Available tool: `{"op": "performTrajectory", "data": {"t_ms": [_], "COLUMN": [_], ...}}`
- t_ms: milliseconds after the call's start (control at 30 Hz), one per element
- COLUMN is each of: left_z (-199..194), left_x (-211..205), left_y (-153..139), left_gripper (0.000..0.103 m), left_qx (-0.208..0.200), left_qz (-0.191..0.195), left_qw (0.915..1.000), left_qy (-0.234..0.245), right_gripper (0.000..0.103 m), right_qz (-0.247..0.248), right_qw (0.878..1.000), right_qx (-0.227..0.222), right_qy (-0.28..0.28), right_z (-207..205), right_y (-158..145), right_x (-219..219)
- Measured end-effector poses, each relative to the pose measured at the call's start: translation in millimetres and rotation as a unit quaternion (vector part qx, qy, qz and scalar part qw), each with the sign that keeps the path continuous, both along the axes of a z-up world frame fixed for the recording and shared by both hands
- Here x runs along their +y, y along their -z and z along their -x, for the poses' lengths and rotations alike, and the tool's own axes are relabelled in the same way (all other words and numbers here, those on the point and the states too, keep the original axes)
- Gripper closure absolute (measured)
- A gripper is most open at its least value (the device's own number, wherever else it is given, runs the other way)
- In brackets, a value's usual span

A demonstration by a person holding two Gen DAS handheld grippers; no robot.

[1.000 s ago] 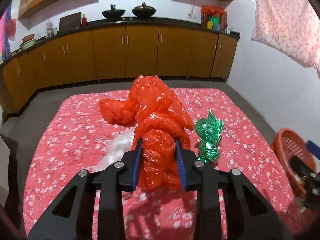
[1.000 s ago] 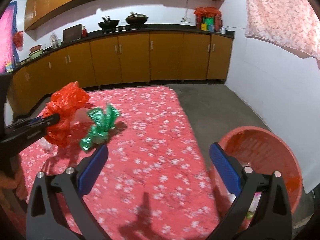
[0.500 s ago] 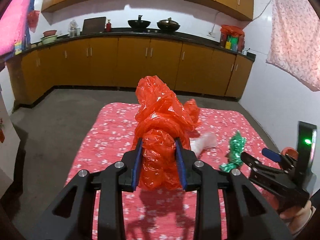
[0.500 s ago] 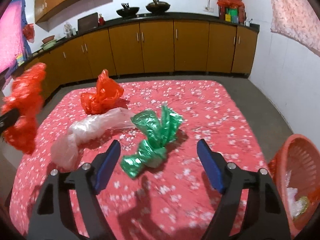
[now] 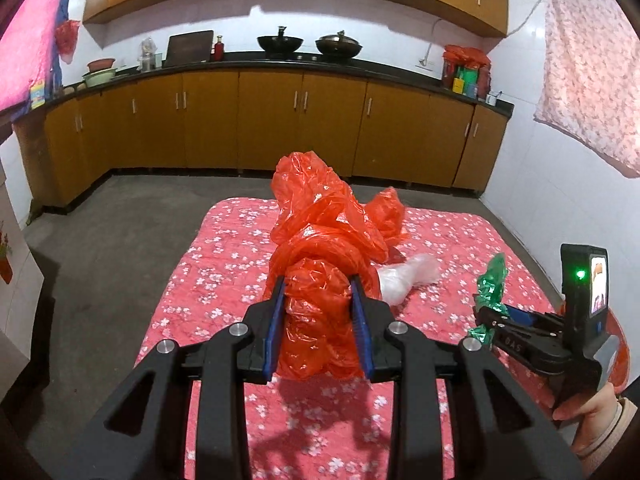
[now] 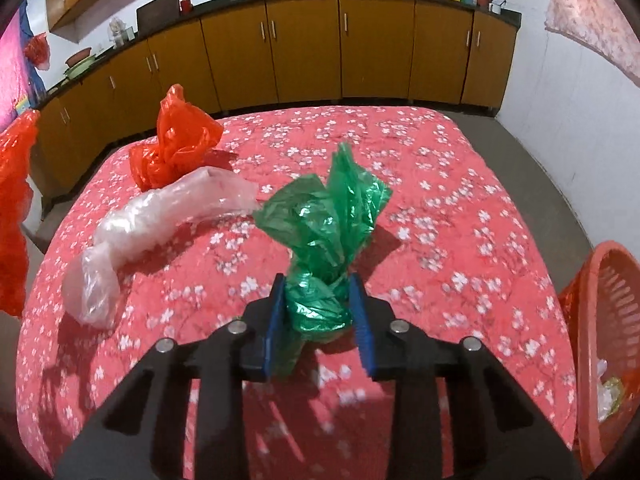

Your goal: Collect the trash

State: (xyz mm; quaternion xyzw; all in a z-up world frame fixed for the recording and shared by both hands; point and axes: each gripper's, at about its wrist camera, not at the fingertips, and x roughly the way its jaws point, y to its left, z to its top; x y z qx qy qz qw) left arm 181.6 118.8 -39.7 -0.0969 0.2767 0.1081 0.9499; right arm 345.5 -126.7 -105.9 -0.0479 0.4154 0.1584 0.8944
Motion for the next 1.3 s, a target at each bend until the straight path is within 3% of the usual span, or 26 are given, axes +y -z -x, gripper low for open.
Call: {"op": "performTrajectory", "data": {"t_ms": [300,600,933,1300], "left_z": [2,-5,-8,-8], "left_x": [-42,-105,-162,-212], "left_y": [-5,-4,-3,-4], "left_gripper": [0.072,0.072,0.072,0.072], "left_qx": [-0.001,0.001,0.003,0.002], "left_qz": [-0.012,-0.027,-0.044,-0.058], "left_qw": [0.9987,0.993,0.9857,0.9774], "left_qy": [0.05,0.115,0.163,0.203], "right_gripper": [0.072,0.072,0.072,0.072], "right_qz": [-0.021,0.016,0.006,0.0], "right_qw": [0.998,0.991,0.983,0.979], "right_qx": [-0.046,-0.107,-0.116,-0.113], "right_qy": [0.029,0.078,0.14,0.172], "right_z": [50,97,119,127], "right_y": [-37,-67,-78,-74], "right_x": [-70,-152,-218,-253]}}
